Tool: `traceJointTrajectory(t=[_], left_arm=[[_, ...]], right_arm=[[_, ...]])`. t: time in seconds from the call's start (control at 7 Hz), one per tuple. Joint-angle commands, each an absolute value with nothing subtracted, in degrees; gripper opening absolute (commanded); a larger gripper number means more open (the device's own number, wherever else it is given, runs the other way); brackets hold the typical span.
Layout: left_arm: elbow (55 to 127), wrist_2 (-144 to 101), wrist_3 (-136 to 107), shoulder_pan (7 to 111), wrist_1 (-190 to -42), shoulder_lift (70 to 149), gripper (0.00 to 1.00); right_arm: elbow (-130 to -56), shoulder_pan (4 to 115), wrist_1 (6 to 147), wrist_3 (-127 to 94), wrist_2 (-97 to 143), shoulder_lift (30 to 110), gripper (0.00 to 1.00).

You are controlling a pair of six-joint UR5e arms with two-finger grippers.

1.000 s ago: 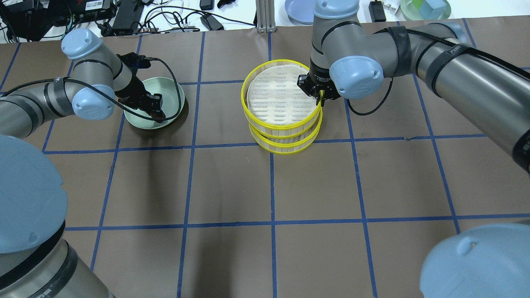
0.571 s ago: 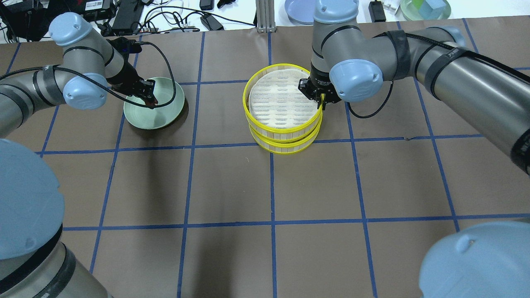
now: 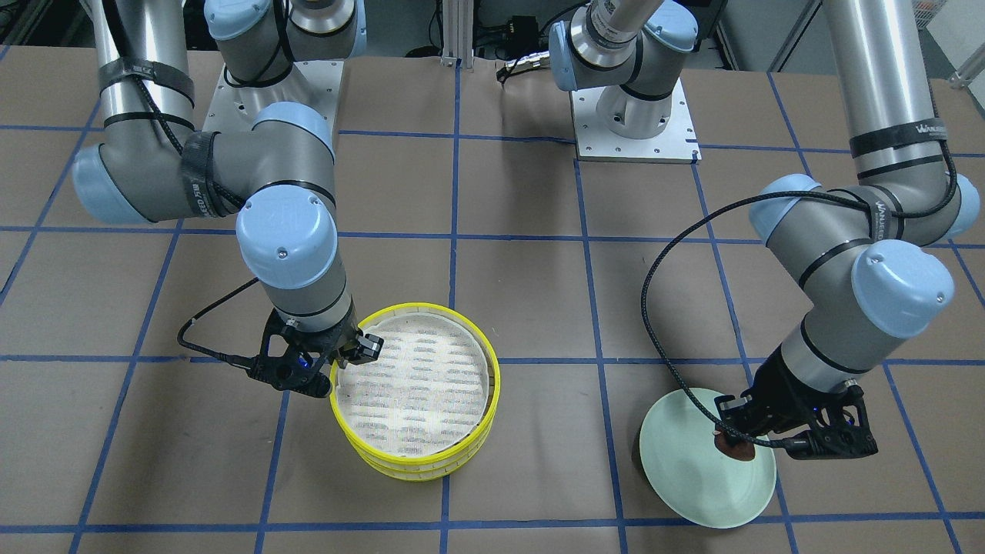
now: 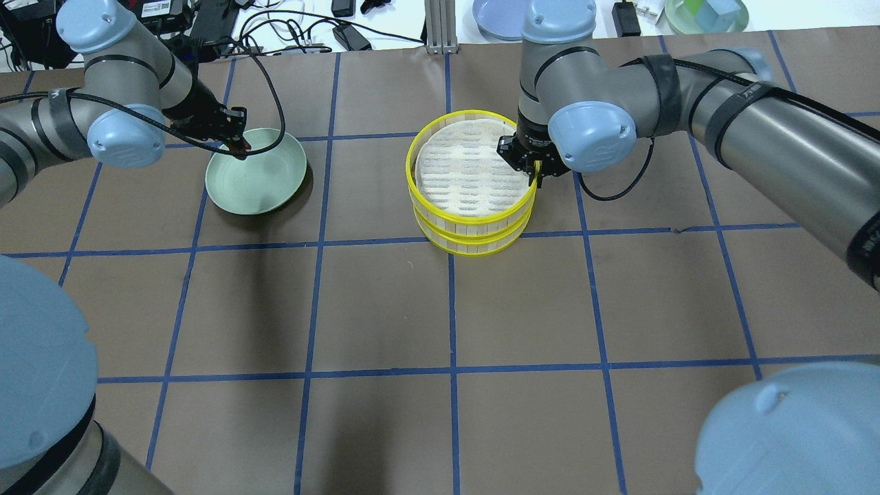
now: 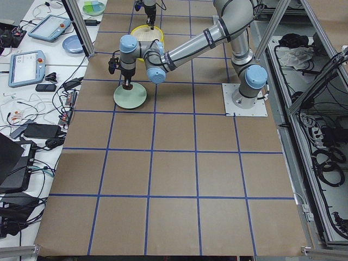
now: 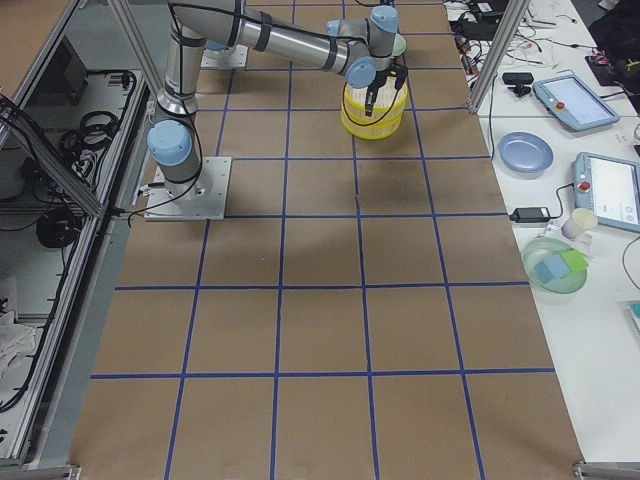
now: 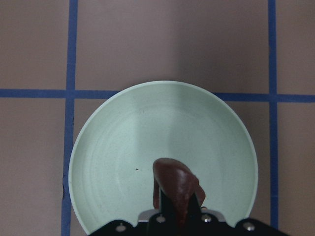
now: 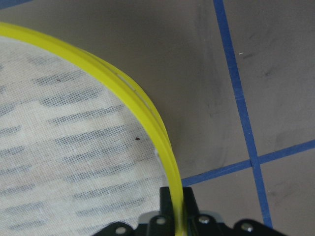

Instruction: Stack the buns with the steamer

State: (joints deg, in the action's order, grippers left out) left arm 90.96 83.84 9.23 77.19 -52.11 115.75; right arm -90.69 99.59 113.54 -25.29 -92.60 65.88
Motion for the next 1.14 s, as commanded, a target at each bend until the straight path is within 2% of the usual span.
traceJointTrajectory(t=[0.0,0.14,0.29,0.43,0.71,1.0], left_arm=[[90.97,83.32,2.84,79.09,-52.29,113.48,0.0],[90.97,83.23,-1.19,81.45,-52.21,112.42,0.0],[90.88,81.58,-5.84,84.26,-51.95,111.28,0.0],[90.88,79.47,-12.24,86.46,-51.77,110.57,0.0],[90.88,74.99,-26.55,91.73,-49.33,110.13,0.0],[91.67,68.4,-43.45,98.32,-47.11,112.67,0.0]], right_arm=[[-91.41,99.58,113.73,-25.14,-93.59,65.74,0.27],[-91.41,99.58,113.82,-25.22,-94.13,65.83,0.48],[-91.23,99.32,114.08,-25.05,-94.04,65.92,0.91],[-89.66,98.97,113.99,-23.92,-93.52,66.79,0.99],[-86.06,98.27,112.42,-10.54,-93.08,71.78,1.0],[-85.96,95.73,105.84,6.48,-91.07,80.9,1.0]])
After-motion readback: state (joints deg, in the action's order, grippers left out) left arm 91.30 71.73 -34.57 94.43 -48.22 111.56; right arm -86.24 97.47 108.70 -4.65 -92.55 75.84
